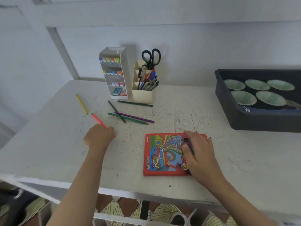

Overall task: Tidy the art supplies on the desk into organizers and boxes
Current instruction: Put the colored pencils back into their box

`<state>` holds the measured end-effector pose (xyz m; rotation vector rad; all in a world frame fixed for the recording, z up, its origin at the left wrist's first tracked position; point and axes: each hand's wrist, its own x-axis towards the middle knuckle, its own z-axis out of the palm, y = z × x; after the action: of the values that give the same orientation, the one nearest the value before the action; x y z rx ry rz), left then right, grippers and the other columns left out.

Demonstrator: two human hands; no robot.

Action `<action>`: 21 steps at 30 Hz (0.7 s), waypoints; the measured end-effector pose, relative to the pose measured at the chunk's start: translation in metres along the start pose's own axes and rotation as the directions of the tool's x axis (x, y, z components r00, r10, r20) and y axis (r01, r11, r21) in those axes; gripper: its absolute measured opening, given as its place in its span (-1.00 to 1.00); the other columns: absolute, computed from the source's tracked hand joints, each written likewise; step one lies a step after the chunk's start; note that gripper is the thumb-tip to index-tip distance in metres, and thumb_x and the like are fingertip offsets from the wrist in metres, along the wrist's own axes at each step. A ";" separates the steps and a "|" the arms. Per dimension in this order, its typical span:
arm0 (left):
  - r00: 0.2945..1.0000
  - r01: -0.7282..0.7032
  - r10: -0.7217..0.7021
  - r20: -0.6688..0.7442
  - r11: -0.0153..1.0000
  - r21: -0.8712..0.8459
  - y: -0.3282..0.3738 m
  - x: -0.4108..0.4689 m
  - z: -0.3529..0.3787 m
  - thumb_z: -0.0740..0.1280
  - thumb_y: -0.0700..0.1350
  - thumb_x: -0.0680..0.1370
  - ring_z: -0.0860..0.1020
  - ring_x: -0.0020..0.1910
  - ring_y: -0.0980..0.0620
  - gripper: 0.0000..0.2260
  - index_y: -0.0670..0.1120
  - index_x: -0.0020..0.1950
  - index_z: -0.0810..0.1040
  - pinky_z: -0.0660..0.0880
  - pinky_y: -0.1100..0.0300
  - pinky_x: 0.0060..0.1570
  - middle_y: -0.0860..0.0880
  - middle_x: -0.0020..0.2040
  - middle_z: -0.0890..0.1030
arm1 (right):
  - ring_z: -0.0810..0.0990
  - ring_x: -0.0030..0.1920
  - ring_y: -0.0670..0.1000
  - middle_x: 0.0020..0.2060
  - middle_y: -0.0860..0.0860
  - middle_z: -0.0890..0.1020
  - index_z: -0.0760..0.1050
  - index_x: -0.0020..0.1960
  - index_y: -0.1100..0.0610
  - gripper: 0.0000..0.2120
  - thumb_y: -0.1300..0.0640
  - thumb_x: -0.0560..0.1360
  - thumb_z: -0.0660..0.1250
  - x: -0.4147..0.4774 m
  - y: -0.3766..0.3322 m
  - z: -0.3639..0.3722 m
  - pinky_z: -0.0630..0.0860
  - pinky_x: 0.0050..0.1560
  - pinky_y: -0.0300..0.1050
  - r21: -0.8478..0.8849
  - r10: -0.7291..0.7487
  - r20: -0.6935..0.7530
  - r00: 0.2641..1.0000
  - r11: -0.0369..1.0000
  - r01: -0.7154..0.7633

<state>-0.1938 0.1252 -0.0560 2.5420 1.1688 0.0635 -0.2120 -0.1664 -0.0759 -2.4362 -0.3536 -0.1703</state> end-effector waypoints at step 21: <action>0.706 -0.706 0.689 -0.163 0.670 -0.229 0.059 -0.096 0.003 0.31 -0.06 0.54 0.45 -0.12 0.09 -0.94 0.02 -0.09 0.57 0.29 0.23 -0.26 0.17 -0.21 0.56 | 0.26 0.43 0.12 0.40 0.10 0.36 0.33 0.41 0.04 -0.55 0.26 0.54 0.23 0.002 0.010 -0.036 0.18 0.41 0.08 -0.020 -0.189 -0.181 0.965 0.982 0.189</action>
<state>-0.2133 0.0170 -0.0303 2.5763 0.0980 0.4620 -0.2082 -0.1958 -0.0539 -2.3639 -0.5034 -0.4735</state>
